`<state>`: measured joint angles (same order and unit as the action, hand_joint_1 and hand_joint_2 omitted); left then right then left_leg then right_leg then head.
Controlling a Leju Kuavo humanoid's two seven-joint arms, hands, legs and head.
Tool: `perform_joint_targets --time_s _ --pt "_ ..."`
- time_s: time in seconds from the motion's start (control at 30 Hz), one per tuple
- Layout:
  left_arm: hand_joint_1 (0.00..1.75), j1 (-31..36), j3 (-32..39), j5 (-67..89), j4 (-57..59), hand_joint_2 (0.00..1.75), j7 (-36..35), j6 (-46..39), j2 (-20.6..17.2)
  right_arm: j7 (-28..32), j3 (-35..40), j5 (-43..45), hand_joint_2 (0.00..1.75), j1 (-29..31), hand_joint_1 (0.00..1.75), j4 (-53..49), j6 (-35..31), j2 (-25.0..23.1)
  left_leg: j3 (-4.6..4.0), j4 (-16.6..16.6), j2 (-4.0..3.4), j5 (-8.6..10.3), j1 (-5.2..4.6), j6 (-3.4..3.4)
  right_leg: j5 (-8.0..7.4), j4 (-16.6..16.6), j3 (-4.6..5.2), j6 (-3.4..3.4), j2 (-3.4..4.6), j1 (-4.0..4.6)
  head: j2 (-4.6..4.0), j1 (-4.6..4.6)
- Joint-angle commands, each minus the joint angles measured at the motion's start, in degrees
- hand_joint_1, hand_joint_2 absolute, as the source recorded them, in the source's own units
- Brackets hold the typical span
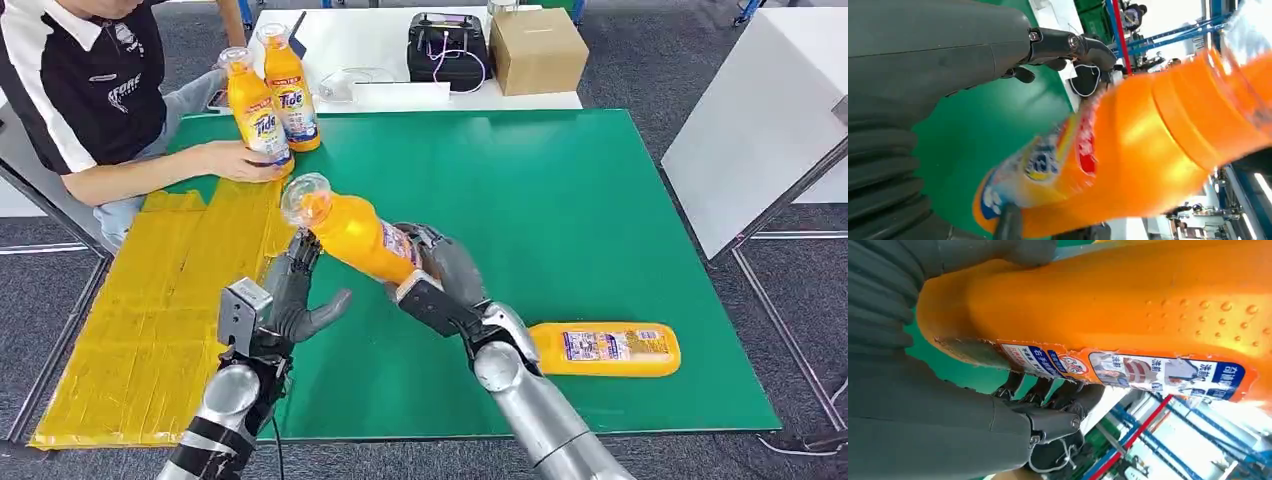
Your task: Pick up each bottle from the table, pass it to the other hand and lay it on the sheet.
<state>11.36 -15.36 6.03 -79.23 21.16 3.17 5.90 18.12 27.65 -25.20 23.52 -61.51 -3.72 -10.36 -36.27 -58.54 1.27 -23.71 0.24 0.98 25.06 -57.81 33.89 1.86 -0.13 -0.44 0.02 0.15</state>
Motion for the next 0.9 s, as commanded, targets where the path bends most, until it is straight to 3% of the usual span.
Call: perform_joint_targets --time_s 0.03,0.7,0.73,0.77,0.8,0.9 --pt "0.00 1.79 -2.46 0.26 3.72 1.75 -0.32 0.57 -0.42 0.57 4.76 -0.46 1.75 3.19 1.75 6.66 0.54 -0.94 0.30 0.05 -0.15 -0.08 0.05 -0.04 0.03 0.13 -0.33 -0.04 0.06 0.07 0.00 -0.02" --pt "0.00 2.13 -0.63 -1.28 4.45 1.75 -0.14 0.25 0.68 0.69 8.85 0.12 1.75 0.58 1.75 3.91 2.06 -0.28 0.11 0.03 -0.02 -0.01 -0.01 -0.01 0.03 0.05 -0.12 -0.01 -0.04 0.01 0.00 0.00" --pt "0.02 2.15 -0.35 -1.65 4.44 1.75 -0.16 0.10 0.87 0.74 9.01 0.22 1.75 0.64 1.75 3.87 2.22 -0.22 0.38 0.06 -0.09 -0.10 0.08 -0.04 0.07 0.19 -0.45 -0.04 -0.04 0.11 0.00 -0.02" --pt "0.16 2.27 -0.05 -2.08 4.39 1.75 -0.18 -0.13 1.03 0.83 9.20 0.41 1.75 0.57 1.75 3.85 2.45 -0.18 0.13 0.03 -0.02 -0.03 0.01 -0.01 0.03 0.06 -0.15 -0.01 -0.03 0.03 0.00 0.00" --pt "1.75 2.33 0.06 -2.25 4.36 1.75 -0.17 -0.25 1.08 0.83 9.34 0.41 1.75 0.54 1.75 3.84 2.51 -0.16 0.25 0.03 -0.07 -0.07 0.05 -0.03 0.05 0.11 -0.30 -0.02 -0.01 0.07 0.00 -0.02" --pt "1.75 2.58 0.27 -2.46 4.14 1.75 -0.17 -0.54 1.02 0.86 9.57 0.62 1.75 0.41 1.75 3.71 2.51 -0.15 0.17 0.03 -0.04 -0.04 0.04 -0.02 0.03 0.10 -0.21 -0.02 -0.04 0.06 0.00 -0.02"
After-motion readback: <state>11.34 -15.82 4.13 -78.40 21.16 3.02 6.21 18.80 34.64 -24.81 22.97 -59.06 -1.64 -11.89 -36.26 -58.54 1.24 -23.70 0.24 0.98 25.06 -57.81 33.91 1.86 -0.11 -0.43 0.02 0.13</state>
